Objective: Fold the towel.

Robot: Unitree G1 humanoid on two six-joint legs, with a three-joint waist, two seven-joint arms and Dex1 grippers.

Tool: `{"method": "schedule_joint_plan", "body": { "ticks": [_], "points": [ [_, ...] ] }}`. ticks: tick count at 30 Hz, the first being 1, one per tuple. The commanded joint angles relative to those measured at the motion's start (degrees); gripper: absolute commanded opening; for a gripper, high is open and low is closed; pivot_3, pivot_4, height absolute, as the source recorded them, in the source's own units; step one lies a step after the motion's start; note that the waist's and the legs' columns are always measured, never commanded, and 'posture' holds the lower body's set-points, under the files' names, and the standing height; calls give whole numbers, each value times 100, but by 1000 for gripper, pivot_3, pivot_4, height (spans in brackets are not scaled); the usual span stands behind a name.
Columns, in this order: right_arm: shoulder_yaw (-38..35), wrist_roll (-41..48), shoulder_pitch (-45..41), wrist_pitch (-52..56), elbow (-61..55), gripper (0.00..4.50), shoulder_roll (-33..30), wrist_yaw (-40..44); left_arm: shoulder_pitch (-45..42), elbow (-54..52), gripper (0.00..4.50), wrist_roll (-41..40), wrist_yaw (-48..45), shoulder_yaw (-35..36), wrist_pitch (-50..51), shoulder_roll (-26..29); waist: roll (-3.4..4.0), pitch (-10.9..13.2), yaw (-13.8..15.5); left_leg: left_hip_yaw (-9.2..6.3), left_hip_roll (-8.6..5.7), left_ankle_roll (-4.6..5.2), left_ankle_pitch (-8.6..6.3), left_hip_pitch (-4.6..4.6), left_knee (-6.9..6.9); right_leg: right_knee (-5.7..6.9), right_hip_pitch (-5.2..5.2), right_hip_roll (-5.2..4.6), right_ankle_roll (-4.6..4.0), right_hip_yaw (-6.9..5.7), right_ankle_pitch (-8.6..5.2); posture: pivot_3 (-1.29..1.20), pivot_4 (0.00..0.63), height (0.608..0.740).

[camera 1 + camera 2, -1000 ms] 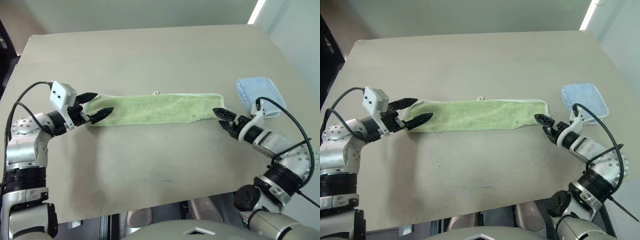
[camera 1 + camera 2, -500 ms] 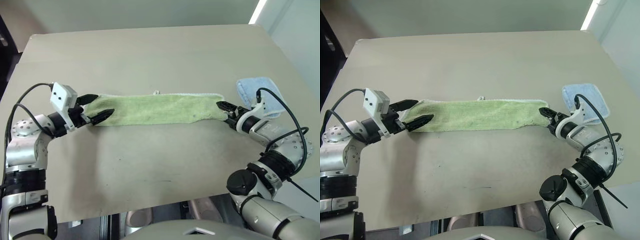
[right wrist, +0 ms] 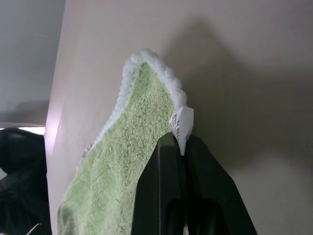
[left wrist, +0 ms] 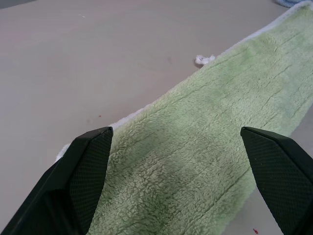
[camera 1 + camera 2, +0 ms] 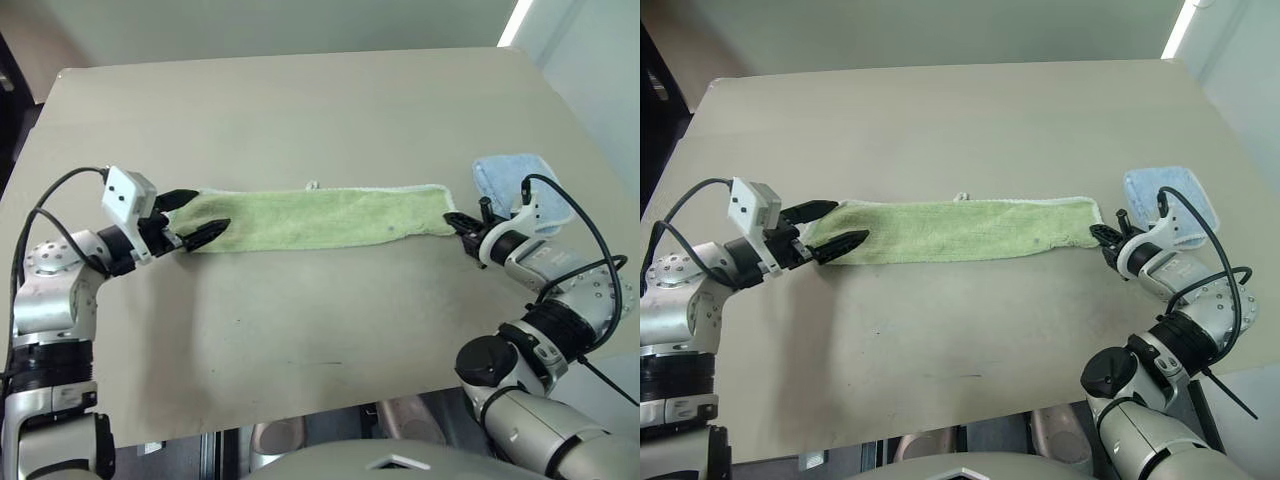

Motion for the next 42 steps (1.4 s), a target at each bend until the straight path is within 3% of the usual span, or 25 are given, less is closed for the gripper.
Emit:
{"method": "schedule_joint_plan", "body": {
  "ticks": [1,9,16,30,42],
  "points": [
    [-23,27,-64,82,-212,1311,-104,98,-90,-105,4500,-92,12,92,-18,21,0,0,0,0,0,0,0,0,0,0,0,0,0,0,0,0,150,740],
    [-147,263,184,127,-429,4011,-93,-71,-12,-132,4500,-104,-10,142,-14,47,0,0,2,0,0,0,0,0,0,0,1,0,2,-1,-1,0,150,740],
    [39,1292,719,127,-634,4011,-164,-513,30,-155,4500,-116,-18,163,3,65,-1,0,9,0,-2,0,0,1,2,0,6,0,6,-1,-4,0,150,740],
    [263,2739,871,-1,-327,4011,-230,-1518,-20,-116,4500,-99,-17,120,-4,40,-1,0,6,-2,-2,1,-1,1,1,0,5,0,9,1,-5,0,150,740],
    [1699,4745,1738,-1481,-163,4011,-892,-2575,-20,-116,4500,-99,-17,120,-4,40,-1,0,7,-3,0,1,-2,0,1,0,6,0,17,3,-6,0,150,740]
  ]
}}
